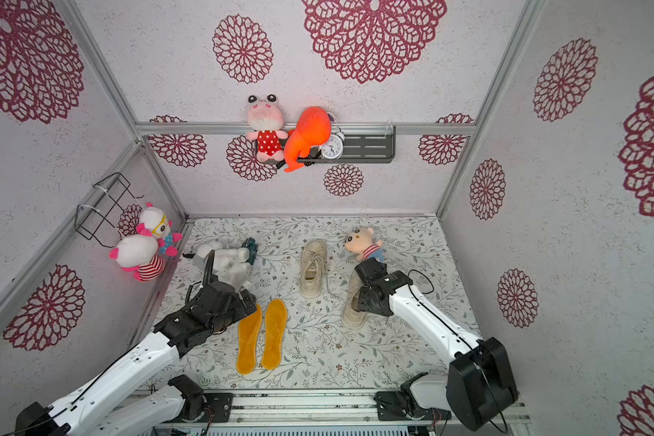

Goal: Remove the insole from the shoe
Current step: Move the shoe to the center of the board.

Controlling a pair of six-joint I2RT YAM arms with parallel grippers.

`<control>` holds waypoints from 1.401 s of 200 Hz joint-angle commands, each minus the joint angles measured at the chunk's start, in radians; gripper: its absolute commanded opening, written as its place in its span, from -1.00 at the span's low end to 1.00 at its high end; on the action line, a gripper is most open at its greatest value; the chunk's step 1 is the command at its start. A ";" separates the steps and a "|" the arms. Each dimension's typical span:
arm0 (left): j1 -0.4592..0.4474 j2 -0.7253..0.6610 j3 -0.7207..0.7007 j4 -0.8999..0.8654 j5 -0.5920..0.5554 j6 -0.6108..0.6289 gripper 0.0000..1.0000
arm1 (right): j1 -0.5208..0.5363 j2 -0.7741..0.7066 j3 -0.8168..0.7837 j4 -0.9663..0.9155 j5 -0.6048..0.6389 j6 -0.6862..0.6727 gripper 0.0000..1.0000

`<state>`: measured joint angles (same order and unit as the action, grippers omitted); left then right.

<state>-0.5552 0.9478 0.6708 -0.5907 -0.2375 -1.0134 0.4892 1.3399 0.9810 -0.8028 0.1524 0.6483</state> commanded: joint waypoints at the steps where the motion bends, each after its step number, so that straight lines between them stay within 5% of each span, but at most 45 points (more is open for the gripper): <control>1: 0.012 -0.016 0.009 0.011 0.003 0.015 1.00 | -0.027 0.048 0.002 0.077 -0.061 -0.075 -0.08; 54: 0.014 -0.032 -0.006 0.012 -0.003 0.009 0.99 | -0.052 0.165 0.019 0.123 -0.074 -0.129 -0.26; 125: 0.018 -0.039 -0.053 0.028 0.004 -0.003 0.99 | -0.013 0.180 -0.010 0.086 -0.024 -0.237 -1.00; 183: 0.021 -0.042 -0.092 0.060 -0.005 -0.014 0.99 | 0.050 0.100 0.028 0.063 -0.034 -0.240 -1.00; 231: 0.026 -0.003 -0.050 0.055 -0.011 0.022 0.98 | 0.032 0.320 0.244 0.045 -0.059 -0.326 -1.00; 280: 0.045 -0.021 -0.046 0.033 -0.018 0.038 0.99 | -0.028 0.469 0.421 0.052 -0.018 -0.275 -1.00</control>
<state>-0.5278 0.9421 0.6086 -0.5579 -0.2401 -0.9943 0.4873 1.7992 1.3132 -0.7700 0.1043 0.3588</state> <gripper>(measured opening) 0.993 0.053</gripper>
